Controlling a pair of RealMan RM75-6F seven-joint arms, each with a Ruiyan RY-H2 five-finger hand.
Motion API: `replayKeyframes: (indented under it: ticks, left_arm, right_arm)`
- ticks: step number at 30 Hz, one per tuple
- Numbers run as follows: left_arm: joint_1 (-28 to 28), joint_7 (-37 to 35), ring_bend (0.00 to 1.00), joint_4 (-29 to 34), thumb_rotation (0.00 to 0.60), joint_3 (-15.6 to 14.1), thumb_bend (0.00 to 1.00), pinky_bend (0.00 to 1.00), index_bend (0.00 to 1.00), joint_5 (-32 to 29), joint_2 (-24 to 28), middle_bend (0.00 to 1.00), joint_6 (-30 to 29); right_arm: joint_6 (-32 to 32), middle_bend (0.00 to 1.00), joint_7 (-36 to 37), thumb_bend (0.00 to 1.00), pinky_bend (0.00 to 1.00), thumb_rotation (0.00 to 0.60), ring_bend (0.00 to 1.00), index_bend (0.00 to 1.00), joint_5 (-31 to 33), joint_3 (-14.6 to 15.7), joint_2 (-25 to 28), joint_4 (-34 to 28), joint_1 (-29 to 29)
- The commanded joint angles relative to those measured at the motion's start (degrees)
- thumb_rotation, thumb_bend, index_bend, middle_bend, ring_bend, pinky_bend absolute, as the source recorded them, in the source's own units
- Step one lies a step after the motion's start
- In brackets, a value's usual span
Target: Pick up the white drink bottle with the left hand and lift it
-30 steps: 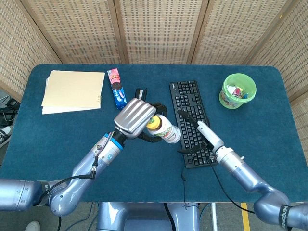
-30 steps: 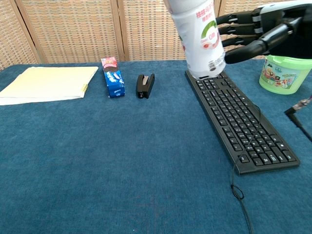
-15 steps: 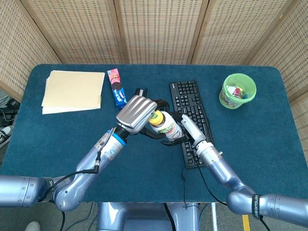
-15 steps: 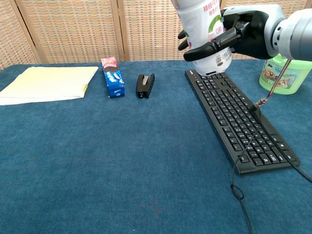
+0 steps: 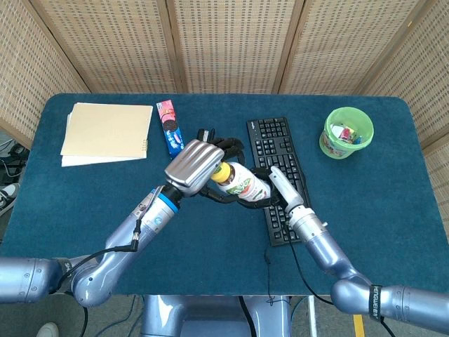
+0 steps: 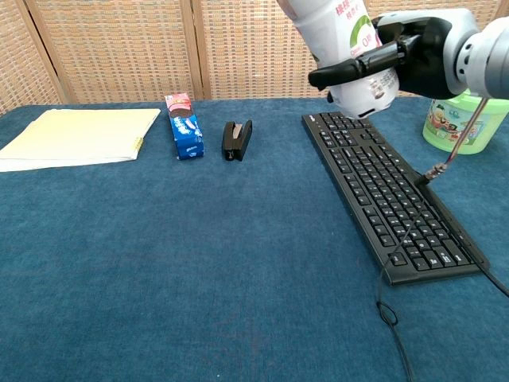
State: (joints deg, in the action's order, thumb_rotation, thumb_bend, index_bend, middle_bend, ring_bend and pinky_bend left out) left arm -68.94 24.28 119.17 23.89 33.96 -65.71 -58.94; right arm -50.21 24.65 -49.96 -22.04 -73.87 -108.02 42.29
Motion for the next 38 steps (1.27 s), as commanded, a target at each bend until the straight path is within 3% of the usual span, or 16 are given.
replayKeyframes:
  ticks: [1, 6, 11, 14, 17, 22, 23, 27, 33, 38]
  left_arm:
    - [1.08, -2.13, 0.0, 0.92, 0.6, 0.33, 0.06, 0.05, 0.0, 1.52, 1.2, 0.0, 0.61]
    - [4.13, -6.05, 0.0, 2.88, 0.6, 1.37, 0.04, 0.0, 0.0, 5.33, 4.44, 0.0, -0.25]
    - [9.56, -8.8, 0.0, 5.72, 0.6, 1.66, 0.04, 0.0, 0.0, 10.24, 11.63, 0.0, -2.07]
    - [16.11, -10.74, 0.0, 8.11, 0.6, -0.11, 0.03, 0.0, 0.0, 14.61, 17.33, 0.0, -5.39]
    - [24.76, -11.54, 0.0, 8.63, 0.6, -4.43, 0.02, 0.0, 0.0, 21.51, 20.33, 0.0, -12.72]
    - [36.89, -11.68, 0.0, 4.82, 0.6, -12.92, 0.02, 0.0, 0.0, 30.84, 19.04, 0.0, -23.24]
    - [40.51, -12.0, 0.0, 2.77, 0.6, -15.91, 0.02, 0.0, 0.0, 32.11, 17.76, 0.0, -25.5]
    - [47.94, -15.09, 0.0, -3.76, 0.6, -21.83, 0.02, 0.0, 0.0, 36.38, 12.82, 0.0, -29.3]
    - [53.29, -16.04, 0.0, -9.66, 0.6, -26.14, 0.02, 0.0, 0.0, 38.9, 7.95, 0.0, -29.55]
    - [54.14, -14.61, 0.0, -11.54, 0.6, -26.14, 0.02, 0.0, 0.0, 40.45, 6.07, 0.0, -28.64]
  right_arm:
    - [1.68, 0.64, 2.68, 0.48, 0.86, 0.6, 0.77, 0.69, -1.34, -0.5, 0.86, 0.13, -1.35]
    - [2.98, 0.64, 5.42, 0.49, 0.86, 0.6, 0.77, 0.7, -3.01, -0.55, 1.05, 0.61, -2.66]
    - [3.56, 0.64, 7.07, 0.49, 0.86, 0.6, 0.77, 0.7, -4.44, -0.45, 1.09, 0.88, -3.7]
    - [3.72, 0.64, 7.76, 0.49, 0.86, 0.6, 0.77, 0.7, -5.2, -0.37, 1.27, 0.93, -4.3]
    - [3.85, 0.64, 8.57, 0.49, 0.86, 0.6, 0.77, 0.7, -5.67, -0.5, 1.45, 0.89, -4.8]
    - [3.68, 0.64, 9.14, 0.49, 0.86, 0.6, 0.77, 0.7, -6.07, -0.56, 1.17, 0.87, -5.25]
    - [3.57, 0.64, 8.95, 0.49, 0.86, 0.6, 0.77, 0.7, -6.14, -0.38, 0.99, 0.86, -5.33]
    - [2.99, 0.64, 7.91, 0.5, 0.86, 0.6, 0.77, 0.7, -6.21, -0.02, 0.22, 0.84, -5.28]
    - [1.79, 0.64, 6.56, 0.5, 0.86, 0.6, 0.77, 0.7, -6.35, -0.03, -0.51, 0.22, -5.29]
    - [1.57, 0.64, 5.79, 0.5, 0.86, 0.6, 0.77, 0.7, -6.09, -0.04, -0.72, -0.03, -5.21]
